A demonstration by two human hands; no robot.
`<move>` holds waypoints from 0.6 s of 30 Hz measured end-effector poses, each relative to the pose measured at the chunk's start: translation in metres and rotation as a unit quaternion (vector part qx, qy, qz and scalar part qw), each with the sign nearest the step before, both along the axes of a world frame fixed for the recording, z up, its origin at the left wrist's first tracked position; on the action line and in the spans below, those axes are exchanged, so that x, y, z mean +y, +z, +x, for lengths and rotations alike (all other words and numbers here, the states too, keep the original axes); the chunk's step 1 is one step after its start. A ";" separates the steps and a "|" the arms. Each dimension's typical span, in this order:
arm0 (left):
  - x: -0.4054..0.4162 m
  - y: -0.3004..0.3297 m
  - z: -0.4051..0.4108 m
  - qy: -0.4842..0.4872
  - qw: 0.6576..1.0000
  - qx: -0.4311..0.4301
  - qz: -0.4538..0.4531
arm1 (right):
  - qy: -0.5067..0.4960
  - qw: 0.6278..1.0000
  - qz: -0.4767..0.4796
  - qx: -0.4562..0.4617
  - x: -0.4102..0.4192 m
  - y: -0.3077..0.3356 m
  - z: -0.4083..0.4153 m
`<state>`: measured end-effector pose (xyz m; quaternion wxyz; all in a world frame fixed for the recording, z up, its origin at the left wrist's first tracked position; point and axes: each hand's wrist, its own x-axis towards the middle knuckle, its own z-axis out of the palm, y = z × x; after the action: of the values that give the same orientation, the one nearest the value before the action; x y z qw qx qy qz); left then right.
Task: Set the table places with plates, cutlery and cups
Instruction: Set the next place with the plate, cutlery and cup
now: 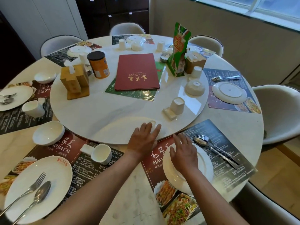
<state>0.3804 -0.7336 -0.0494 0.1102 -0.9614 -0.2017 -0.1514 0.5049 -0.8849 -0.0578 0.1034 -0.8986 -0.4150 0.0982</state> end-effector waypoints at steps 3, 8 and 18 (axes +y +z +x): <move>-0.012 0.024 -0.012 0.060 0.994 -0.066 -0.059 | -0.003 1.000 -0.018 0.002 -0.021 -0.004 -0.014; -0.041 0.030 -0.039 0.283 0.871 -0.146 -0.374 | -0.010 0.999 -0.036 0.000 -0.053 -0.012 -0.033; -0.055 -0.007 -0.042 0.433 0.666 -0.198 -0.574 | -0.008 0.999 -0.047 0.011 -0.092 -0.018 -0.048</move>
<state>0.3381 -0.7881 -0.0562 -0.4531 -0.5863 -0.6593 -0.1278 0.4567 -0.9766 -0.0760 0.0669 -0.9045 -0.4017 0.1266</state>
